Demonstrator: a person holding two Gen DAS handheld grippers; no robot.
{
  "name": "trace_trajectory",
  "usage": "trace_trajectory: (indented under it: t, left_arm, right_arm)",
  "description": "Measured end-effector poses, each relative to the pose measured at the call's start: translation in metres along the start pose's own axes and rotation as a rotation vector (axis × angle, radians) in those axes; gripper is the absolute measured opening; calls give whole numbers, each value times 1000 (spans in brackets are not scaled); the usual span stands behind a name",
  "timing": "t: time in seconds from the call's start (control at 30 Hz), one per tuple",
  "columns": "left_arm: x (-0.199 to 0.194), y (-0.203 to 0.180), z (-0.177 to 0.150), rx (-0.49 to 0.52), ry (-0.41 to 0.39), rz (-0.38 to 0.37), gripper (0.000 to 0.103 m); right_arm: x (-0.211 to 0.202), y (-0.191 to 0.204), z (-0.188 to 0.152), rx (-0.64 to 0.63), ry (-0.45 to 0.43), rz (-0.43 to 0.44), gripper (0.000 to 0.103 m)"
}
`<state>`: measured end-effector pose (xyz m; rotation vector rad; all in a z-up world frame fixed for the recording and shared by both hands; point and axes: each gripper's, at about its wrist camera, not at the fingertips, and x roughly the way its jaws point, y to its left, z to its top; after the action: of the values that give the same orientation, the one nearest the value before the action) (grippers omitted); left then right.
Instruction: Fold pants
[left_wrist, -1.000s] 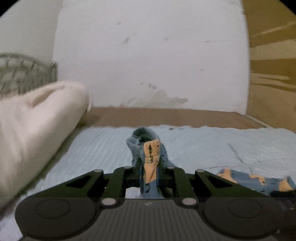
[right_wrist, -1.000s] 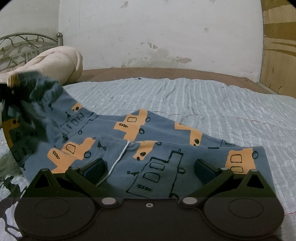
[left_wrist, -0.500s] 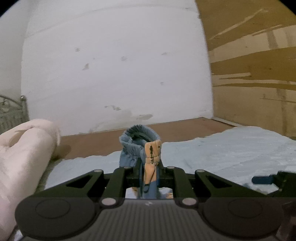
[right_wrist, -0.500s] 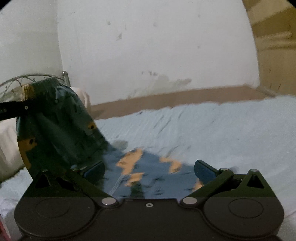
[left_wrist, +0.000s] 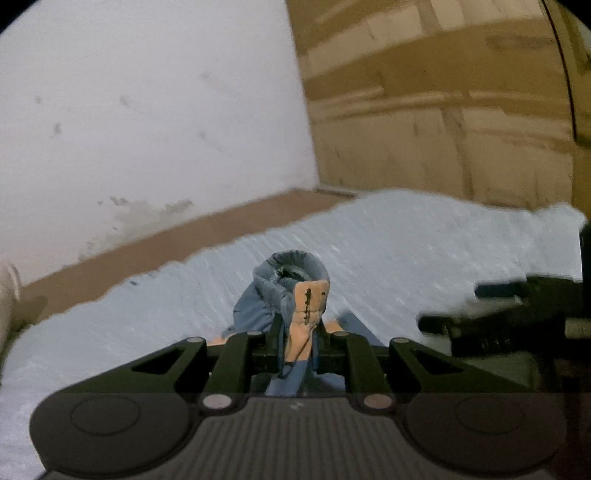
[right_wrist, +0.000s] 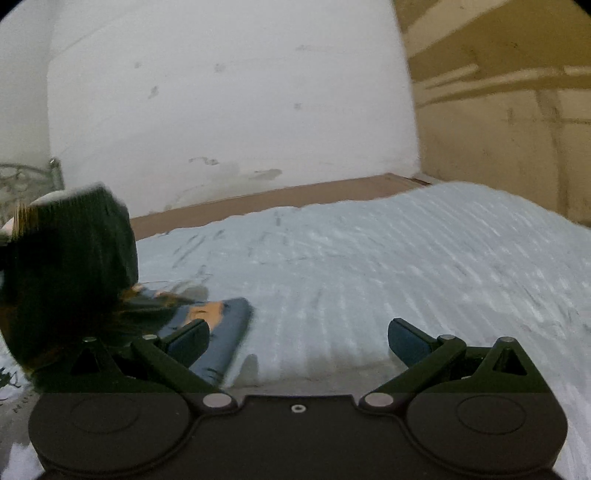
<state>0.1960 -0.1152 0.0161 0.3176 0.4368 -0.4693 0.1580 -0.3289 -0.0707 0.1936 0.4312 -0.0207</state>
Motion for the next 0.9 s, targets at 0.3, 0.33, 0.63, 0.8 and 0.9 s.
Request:
trace_trajectory:
  t: [0.3,0.33,0.63,0.8,0.9]
  left_arm:
    - [19,-35,-37,108,98,-50,56]
    - [16,-37,-39,105,91,-55,58]
    - [-25,10,-27,-80,60,16,97]
    - [-39,66,-20,-286,95,201,102]
    - [-35,99,-27,-407,139,308,102]
  right_arm:
    - [3,-17,-12,61,-5,35,102]
    - [3,-16,-13,60,-4,34,102]
    - [0,-8,-10,22,24,2,102]
    - [-3,18,7,8,29,25,102]
    - [1,46,20,3,36,77,102]
